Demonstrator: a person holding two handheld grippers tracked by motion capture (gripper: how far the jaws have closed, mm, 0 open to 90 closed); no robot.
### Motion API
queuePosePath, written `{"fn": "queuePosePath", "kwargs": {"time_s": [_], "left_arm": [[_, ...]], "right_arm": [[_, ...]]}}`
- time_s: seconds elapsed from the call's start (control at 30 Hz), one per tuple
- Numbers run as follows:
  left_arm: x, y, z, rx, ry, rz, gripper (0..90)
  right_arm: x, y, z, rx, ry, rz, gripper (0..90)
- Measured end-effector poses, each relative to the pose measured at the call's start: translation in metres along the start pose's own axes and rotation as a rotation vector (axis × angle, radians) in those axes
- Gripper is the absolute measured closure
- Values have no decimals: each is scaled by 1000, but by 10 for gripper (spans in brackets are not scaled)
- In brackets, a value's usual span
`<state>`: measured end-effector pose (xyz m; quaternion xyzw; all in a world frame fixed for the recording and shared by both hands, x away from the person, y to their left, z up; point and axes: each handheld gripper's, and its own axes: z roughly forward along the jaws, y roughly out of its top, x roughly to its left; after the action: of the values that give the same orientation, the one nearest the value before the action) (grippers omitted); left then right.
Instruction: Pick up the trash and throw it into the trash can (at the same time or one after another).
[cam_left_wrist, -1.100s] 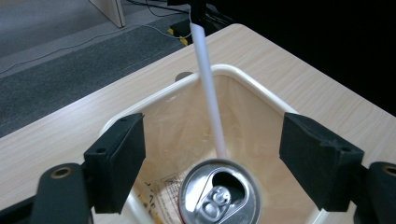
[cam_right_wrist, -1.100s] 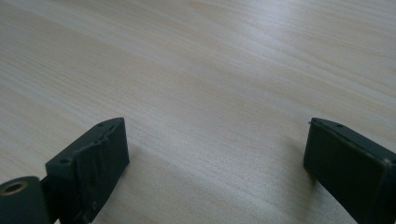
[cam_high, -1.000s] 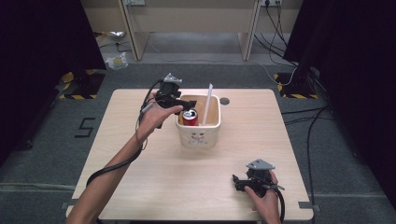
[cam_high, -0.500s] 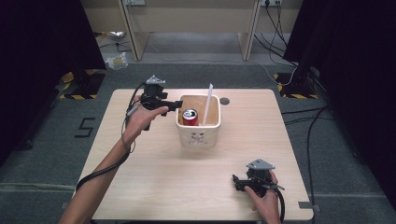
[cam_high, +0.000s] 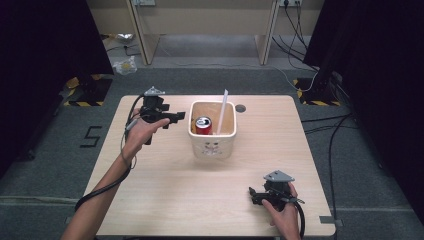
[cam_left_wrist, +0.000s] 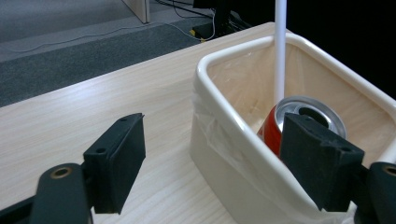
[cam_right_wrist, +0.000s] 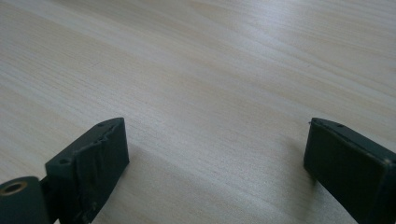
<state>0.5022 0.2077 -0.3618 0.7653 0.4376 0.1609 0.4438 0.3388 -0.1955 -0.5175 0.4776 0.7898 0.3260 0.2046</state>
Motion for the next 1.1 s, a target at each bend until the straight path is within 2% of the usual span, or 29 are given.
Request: {"fn": "queuePosePath", "kwargs": {"time_s": [0.6, 0.8, 1.1], "left_arm": [[7, -37, -8, -13, 13, -7, 222], [6, -49, -9, -29, -21, -20, 218], [1, -69, -8, -33, -36, -15, 218]], "right_arm": [[0, 0, 0, -1, -1, 0, 67], [0, 0, 0, -1, -1, 1, 67], [0, 0, 0, 0, -3, -2, 67]]}}
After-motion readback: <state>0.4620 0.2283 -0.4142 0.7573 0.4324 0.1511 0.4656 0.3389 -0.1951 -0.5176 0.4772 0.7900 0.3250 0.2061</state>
